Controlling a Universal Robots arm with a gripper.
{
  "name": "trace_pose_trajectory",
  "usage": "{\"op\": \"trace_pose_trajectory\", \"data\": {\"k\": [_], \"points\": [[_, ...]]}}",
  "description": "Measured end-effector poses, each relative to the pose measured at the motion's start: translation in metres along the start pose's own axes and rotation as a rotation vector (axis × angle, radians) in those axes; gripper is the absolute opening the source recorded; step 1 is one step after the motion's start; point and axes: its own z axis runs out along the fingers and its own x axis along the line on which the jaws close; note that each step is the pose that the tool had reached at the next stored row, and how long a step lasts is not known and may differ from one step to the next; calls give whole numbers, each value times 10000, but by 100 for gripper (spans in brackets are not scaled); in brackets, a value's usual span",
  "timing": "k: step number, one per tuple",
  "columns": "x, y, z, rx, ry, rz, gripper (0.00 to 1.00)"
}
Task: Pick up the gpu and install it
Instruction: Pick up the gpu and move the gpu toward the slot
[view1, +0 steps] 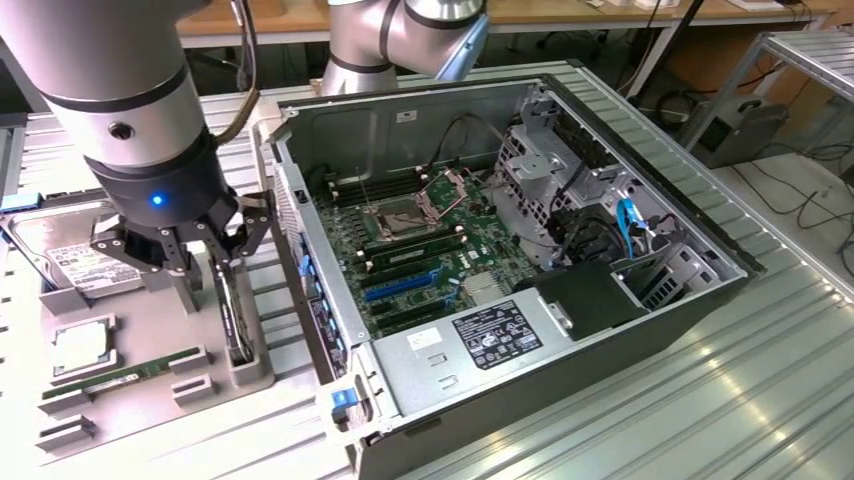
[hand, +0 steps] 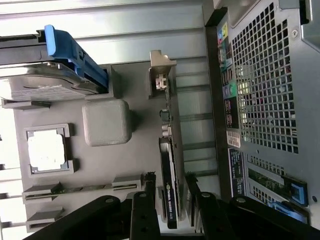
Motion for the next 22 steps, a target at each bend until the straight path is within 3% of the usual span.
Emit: {"op": "trace_pose_trajectory", "data": {"k": [8,17,22], "points": [[8,49,177,1,1,0,36],[0,46,362,0,0,-3,36],[3,44,431,-41,3,-2,36]]}}
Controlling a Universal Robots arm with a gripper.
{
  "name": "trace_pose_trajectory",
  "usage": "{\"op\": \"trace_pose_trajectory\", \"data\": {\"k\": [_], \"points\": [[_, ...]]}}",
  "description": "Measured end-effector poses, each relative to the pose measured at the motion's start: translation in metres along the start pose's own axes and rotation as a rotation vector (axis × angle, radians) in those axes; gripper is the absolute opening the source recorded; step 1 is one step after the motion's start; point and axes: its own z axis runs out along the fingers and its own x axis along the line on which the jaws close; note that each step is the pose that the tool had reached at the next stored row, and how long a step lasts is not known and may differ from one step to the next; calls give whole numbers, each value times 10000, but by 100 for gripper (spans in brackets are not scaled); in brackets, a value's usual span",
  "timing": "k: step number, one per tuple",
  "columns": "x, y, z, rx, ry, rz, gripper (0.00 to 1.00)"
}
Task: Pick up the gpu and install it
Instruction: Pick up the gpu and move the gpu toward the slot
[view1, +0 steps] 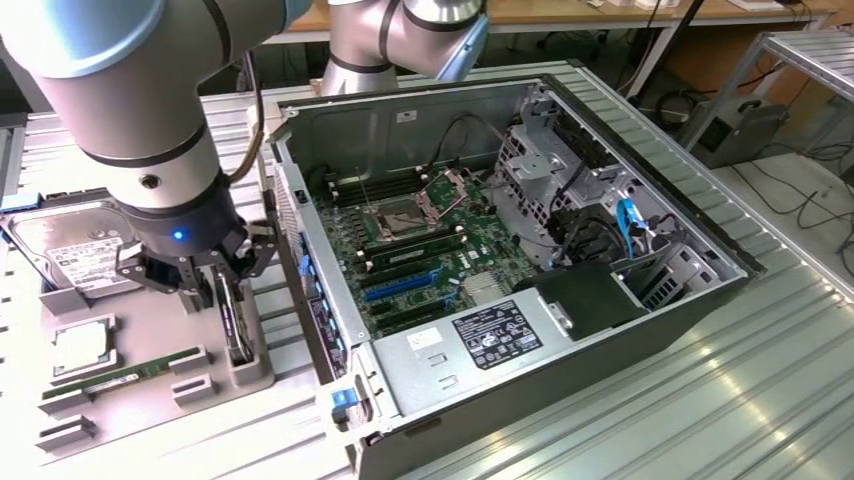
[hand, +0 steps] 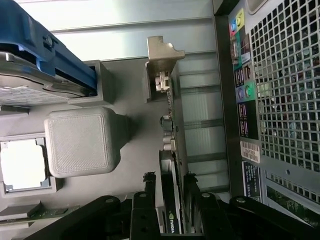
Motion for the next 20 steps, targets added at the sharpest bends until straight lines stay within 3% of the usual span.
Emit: {"op": "trace_pose_trajectory", "data": {"k": [11,13,14,20], "points": [[2,9,43,0,2,-6,36],[2,9,44,1,2,-7,35],[2,9,44,2,2,-7,28],[-3,9,52,-1,21,-70,27]]}}
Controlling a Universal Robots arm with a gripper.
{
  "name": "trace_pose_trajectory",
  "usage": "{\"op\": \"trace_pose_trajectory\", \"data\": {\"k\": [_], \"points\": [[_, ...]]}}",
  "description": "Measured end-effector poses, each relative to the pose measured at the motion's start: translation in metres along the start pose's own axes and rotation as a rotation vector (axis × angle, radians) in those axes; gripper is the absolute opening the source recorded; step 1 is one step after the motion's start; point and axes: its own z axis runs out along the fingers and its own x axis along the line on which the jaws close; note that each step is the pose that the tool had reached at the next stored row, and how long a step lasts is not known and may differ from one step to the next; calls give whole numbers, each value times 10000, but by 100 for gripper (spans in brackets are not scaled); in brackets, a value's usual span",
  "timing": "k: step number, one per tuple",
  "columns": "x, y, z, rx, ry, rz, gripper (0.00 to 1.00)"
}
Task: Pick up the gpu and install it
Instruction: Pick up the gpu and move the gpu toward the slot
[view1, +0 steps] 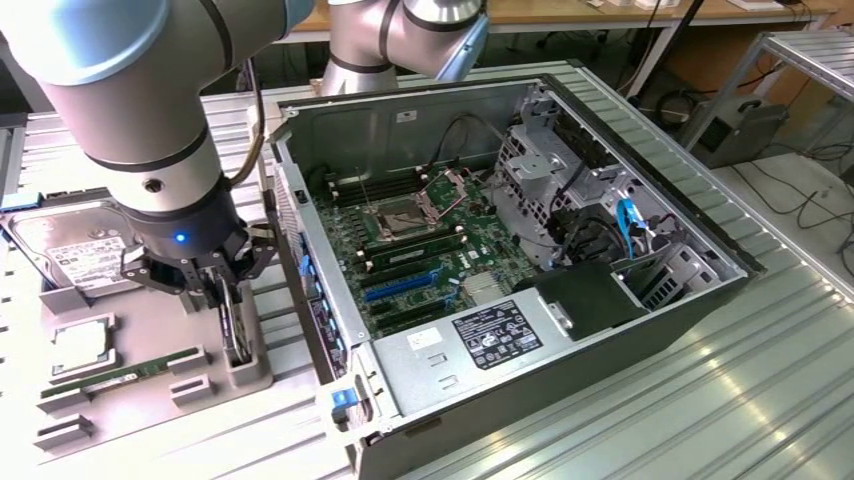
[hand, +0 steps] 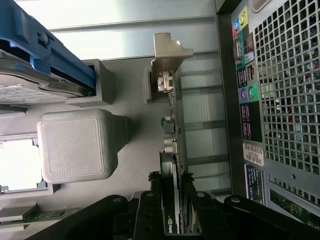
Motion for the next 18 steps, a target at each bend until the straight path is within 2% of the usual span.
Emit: {"op": "trace_pose_trajectory", "data": {"k": [3,9,18], "points": [[-19,2,2,-10,29,-261,27],[-48,4,3,-23,50,-607,26],[-65,6,4,-33,59,-824,26]]}}
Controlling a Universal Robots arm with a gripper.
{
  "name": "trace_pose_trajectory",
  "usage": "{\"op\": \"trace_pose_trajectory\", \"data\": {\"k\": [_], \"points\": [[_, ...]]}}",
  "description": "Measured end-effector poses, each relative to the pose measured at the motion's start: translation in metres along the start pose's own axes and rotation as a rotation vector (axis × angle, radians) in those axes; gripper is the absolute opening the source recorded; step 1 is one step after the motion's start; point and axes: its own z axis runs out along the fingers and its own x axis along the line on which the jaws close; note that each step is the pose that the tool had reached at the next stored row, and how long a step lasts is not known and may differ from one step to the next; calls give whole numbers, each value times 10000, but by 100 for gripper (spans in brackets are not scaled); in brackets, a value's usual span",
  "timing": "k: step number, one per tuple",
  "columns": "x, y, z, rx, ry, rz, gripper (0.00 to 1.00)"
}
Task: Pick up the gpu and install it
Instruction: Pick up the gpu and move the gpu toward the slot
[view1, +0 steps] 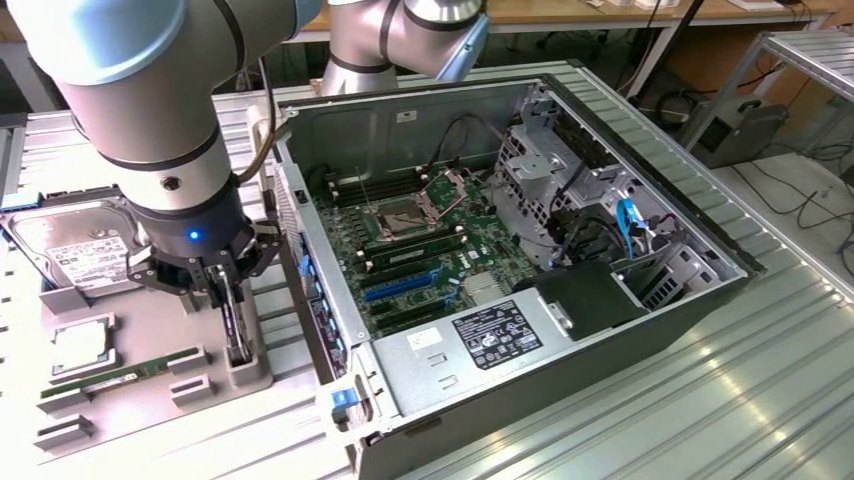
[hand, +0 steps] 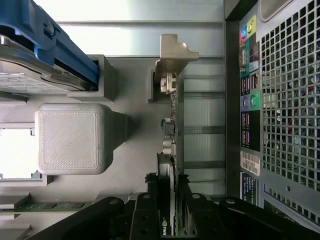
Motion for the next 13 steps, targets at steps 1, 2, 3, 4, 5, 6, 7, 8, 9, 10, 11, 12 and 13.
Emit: {"op": "trace_pose_trajectory", "data": {"k": [1,2,3,4,5,6,7,8,9,10,11,12,13], "points": [[0,0,0,-1,1,-1,26],[0,0,0,0,1,-1,26],[0,0,0,0,1,-1,26],[0,0,0,0,1,-1,26],[0,0,-1,-1,1,-1,26],[-1,1,-4,-1,-1,-2,26],[-1,1,-9,-3,-3,-1,26],[-2,2,-27,-1,-1,-1,26],[-2,2,-46,0,0,-1,26],[-3,3,-70,0,0,-1,26],[-4,5,-93,0,0,-1,26],[-5,6,-115,0,0,-1,26],[-6,7,-142,-1,0,-1,26]]}}
